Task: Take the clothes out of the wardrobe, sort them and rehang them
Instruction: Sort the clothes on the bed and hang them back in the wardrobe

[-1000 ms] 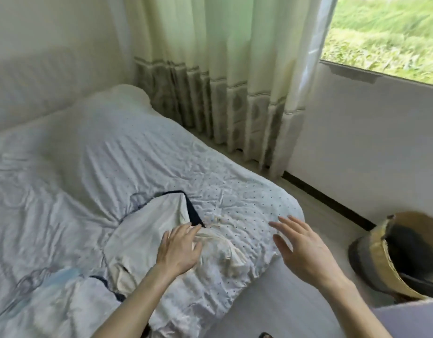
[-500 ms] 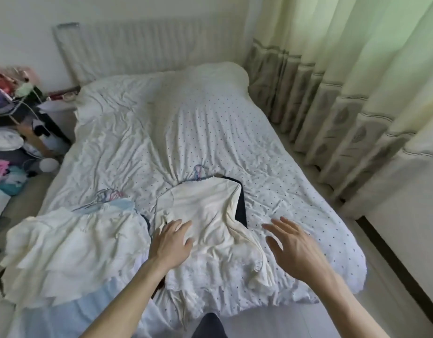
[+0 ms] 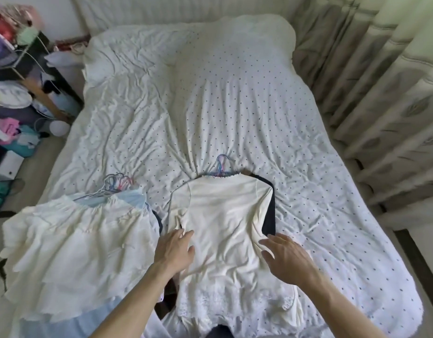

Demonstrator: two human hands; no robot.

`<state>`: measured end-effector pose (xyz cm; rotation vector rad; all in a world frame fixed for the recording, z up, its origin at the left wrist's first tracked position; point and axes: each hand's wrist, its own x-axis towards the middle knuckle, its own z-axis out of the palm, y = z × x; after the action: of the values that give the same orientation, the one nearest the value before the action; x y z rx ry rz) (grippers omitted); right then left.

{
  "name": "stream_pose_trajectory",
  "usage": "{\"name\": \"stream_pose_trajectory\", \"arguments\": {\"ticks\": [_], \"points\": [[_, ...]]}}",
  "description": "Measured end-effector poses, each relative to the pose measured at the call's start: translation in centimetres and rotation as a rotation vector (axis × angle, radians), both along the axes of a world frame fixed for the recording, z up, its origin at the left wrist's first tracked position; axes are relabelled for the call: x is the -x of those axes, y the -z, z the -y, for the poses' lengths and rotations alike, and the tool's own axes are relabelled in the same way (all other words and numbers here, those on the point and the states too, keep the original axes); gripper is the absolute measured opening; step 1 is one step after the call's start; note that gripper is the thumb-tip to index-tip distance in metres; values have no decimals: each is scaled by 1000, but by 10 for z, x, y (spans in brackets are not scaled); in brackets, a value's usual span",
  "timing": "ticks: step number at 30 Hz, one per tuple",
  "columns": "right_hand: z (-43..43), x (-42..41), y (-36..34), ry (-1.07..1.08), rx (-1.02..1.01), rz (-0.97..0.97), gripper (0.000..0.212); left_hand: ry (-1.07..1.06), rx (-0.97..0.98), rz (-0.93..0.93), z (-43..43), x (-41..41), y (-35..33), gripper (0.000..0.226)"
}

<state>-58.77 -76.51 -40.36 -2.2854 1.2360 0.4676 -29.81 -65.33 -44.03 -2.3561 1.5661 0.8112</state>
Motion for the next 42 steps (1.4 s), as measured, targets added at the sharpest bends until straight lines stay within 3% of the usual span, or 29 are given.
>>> {"name": "stream_pose_trajectory", "arguments": {"ticks": [8,16,22,27,31,35,38,42], "points": [[83,-75,120,79,-136,-74,56,23,-171,-73,131,-67,100,56],[102,-108,215,60,-212,-162,59,-30,-51,8,236,-124,199,63],[89,-107,252,74,-202,-180,64,-21,26,39,254,-139,239,41],[94,-107,240,99,-247,-170,64,-176,217,0,241,-127,219,29],[103,-118,198,370,-372,-22,64,-332,342,-77,216,-101,170,22],[104,-132,135,736,-449,281,50,-294,431,-220,167,-67,121,26],[92,-132,90,922,-533,497,54,-178,443,-290,125,-29,83,33],[57,-111,47,1067,-484,602,29,-56,410,-339,75,24,45,17]]}}
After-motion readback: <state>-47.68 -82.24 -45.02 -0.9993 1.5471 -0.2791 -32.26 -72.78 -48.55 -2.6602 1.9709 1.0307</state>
